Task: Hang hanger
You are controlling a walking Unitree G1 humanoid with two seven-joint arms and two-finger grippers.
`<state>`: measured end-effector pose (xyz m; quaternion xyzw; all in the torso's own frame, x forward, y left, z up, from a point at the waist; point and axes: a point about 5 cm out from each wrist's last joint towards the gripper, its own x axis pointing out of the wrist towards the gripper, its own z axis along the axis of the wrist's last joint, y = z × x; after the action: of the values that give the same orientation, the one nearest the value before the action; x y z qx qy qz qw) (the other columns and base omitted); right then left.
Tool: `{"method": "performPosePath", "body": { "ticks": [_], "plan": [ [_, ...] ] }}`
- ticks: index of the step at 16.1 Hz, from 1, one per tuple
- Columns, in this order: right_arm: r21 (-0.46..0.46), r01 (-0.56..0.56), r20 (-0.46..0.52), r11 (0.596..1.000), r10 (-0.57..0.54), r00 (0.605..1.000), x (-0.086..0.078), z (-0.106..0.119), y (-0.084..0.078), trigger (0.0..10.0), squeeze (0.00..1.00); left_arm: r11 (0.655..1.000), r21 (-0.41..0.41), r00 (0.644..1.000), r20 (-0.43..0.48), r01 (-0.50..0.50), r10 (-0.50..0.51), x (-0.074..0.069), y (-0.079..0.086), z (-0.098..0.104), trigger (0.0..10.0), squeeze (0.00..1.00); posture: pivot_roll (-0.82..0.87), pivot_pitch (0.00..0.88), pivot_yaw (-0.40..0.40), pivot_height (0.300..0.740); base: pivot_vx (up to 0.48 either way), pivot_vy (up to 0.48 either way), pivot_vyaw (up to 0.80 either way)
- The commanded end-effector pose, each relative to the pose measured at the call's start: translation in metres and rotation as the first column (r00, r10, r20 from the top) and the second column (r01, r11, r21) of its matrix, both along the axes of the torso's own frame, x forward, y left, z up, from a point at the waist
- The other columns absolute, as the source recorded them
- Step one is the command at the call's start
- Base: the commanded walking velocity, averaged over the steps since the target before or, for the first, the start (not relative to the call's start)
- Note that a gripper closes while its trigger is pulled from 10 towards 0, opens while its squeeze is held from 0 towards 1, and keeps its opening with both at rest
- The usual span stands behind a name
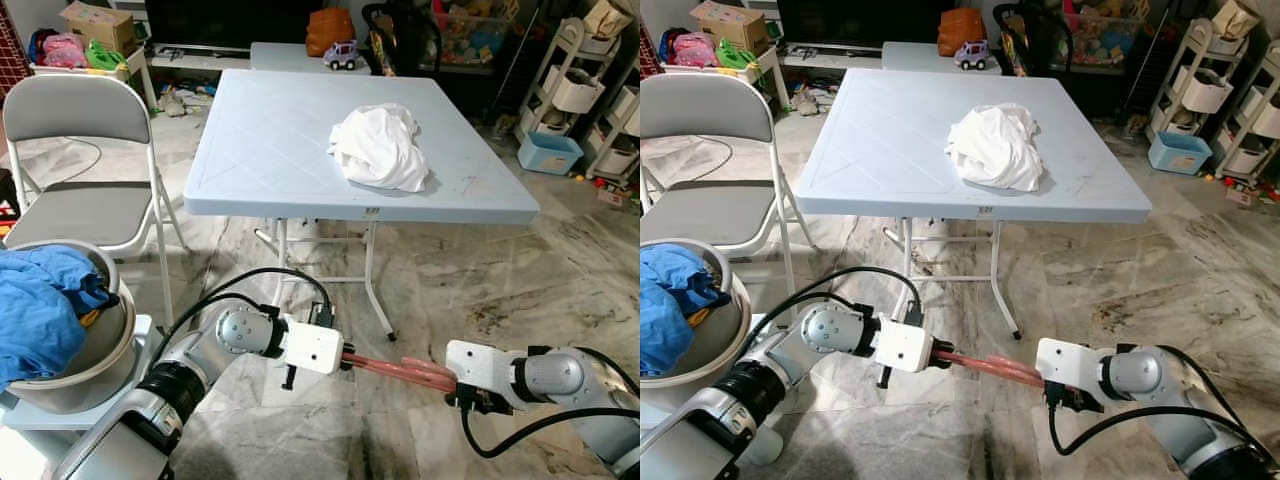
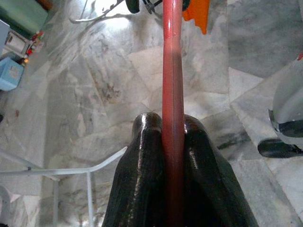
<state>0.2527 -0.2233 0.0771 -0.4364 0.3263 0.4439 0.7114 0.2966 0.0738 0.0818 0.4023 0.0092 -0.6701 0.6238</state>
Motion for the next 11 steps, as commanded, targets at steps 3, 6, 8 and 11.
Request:
{"method": "performPosePath", "body": {
  "ticks": [3,6,8,11],
  "plan": [
    [-0.02,-0.018,-0.01,1.0,0.018,1.0,-0.002,0.01,0.002,0.0,0.0,1.0,0.009,1.0,0.001,0.004,-0.004,-0.002,0.0,-0.003,10.0,0.0,0.12,0.006,-0.091,0.74,0.0,0.0,0.0],
    [0.044,0.025,0.008,0.999,-0.025,1.0,-0.003,0.014,0.009,7.8,0.0,1.0,0.003,1.0,0.001,-0.015,0.015,-0.001,-0.001,-0.004,10.0,0.0,0.12,0.004,-0.092,0.74,0.0,0.0,0.0],
    [0.074,0.064,0.007,0.995,-0.064,0.998,-0.005,0.012,0.012,10.0,1.0,1.0,-0.005,1.0,-0.005,-0.023,0.023,-0.001,-0.002,-0.005,10.0,0.0,0.12,0.004,-0.092,0.74,0.0,0.0,0.0],
    [0.058,0.083,0.012,0.995,-0.083,0.996,-0.008,0.012,0.013,10.0,1.0,1.0,0.0,1.0,-0.009,-0.027,0.027,-0.002,-0.001,-0.006,10.0,0.0,0.12,0.005,-0.09,0.74,0.0,0.0,0.0]
  ]
}}
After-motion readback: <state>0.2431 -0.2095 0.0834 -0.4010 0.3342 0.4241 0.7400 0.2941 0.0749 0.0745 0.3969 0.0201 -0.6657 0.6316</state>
